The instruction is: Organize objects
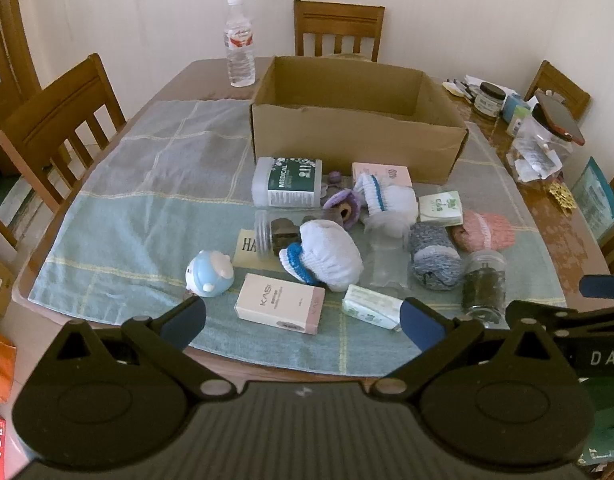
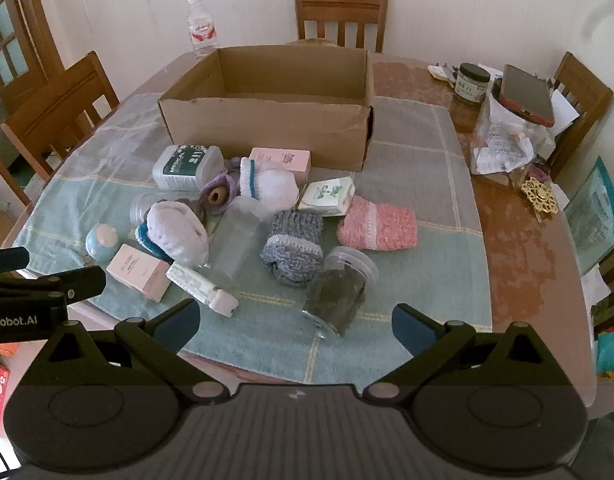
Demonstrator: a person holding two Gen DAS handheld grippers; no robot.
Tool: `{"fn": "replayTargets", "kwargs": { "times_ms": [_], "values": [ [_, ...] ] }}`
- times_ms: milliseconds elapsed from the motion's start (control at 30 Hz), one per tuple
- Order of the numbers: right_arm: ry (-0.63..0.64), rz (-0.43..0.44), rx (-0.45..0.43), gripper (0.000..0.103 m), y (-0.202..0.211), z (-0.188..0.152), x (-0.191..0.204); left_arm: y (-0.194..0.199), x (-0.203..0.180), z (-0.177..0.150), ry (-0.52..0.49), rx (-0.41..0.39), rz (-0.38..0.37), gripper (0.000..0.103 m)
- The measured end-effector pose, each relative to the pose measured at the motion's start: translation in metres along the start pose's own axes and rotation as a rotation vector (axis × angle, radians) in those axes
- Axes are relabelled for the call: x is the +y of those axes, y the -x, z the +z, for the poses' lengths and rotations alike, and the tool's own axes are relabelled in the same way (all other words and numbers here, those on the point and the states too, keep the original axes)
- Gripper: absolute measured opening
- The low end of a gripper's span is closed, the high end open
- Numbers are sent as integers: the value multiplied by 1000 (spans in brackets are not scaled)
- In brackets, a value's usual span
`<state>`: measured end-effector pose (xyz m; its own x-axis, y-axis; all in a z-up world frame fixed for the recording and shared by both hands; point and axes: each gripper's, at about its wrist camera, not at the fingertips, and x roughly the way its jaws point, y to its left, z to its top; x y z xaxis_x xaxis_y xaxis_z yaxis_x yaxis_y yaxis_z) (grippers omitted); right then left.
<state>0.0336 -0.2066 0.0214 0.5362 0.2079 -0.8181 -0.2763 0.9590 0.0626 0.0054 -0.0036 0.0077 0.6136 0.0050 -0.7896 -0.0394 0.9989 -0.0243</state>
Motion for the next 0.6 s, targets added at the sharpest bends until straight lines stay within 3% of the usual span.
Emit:
{"fn": "replayTargets", "kwargs": {
  "times_ms": [600],
  "values": [
    [7, -2, 1, 103, 4, 5, -2, -1, -4, 7, -46, -14, -29, 103]
  ]
}}
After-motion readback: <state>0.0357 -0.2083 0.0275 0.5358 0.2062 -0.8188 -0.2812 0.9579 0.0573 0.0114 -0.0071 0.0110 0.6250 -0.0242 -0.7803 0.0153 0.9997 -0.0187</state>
